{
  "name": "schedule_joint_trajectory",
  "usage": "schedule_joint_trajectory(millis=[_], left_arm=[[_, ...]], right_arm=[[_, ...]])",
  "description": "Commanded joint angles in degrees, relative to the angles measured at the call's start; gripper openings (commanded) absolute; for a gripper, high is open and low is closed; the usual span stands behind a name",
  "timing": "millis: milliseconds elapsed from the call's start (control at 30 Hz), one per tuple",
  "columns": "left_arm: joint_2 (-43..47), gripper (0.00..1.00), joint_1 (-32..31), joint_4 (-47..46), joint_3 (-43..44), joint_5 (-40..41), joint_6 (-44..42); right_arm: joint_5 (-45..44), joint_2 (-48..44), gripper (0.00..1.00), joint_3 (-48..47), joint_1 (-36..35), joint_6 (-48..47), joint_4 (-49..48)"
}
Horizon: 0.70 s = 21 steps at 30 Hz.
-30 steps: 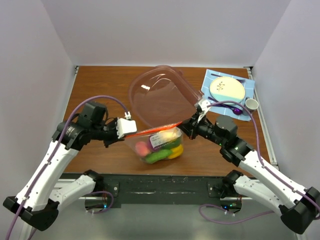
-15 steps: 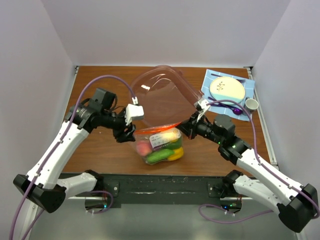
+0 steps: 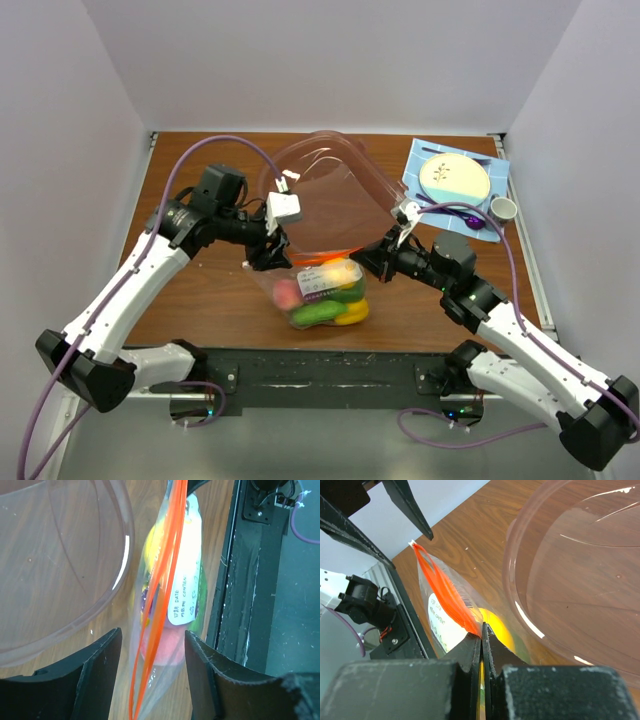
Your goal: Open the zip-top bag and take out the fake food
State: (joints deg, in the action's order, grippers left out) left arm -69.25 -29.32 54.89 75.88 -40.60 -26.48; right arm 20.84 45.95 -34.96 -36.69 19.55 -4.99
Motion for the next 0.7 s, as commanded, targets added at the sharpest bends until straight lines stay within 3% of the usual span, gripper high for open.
schedule_joint_trajectory(millis=[0,667], left_arm=[[0.0,0.57,-0.74,-3.56,1.2,-1.59,1.61],[-2.2,0.49,-4.52,-6.55,-2.49,5.09,0.73]], right_arm=[[2.45,-0.34,0.0,-0.99,-0.05,1.19,-2.65],[4.38,-0.78,0.0,-1.69,0.04,2.33,-3.71]])
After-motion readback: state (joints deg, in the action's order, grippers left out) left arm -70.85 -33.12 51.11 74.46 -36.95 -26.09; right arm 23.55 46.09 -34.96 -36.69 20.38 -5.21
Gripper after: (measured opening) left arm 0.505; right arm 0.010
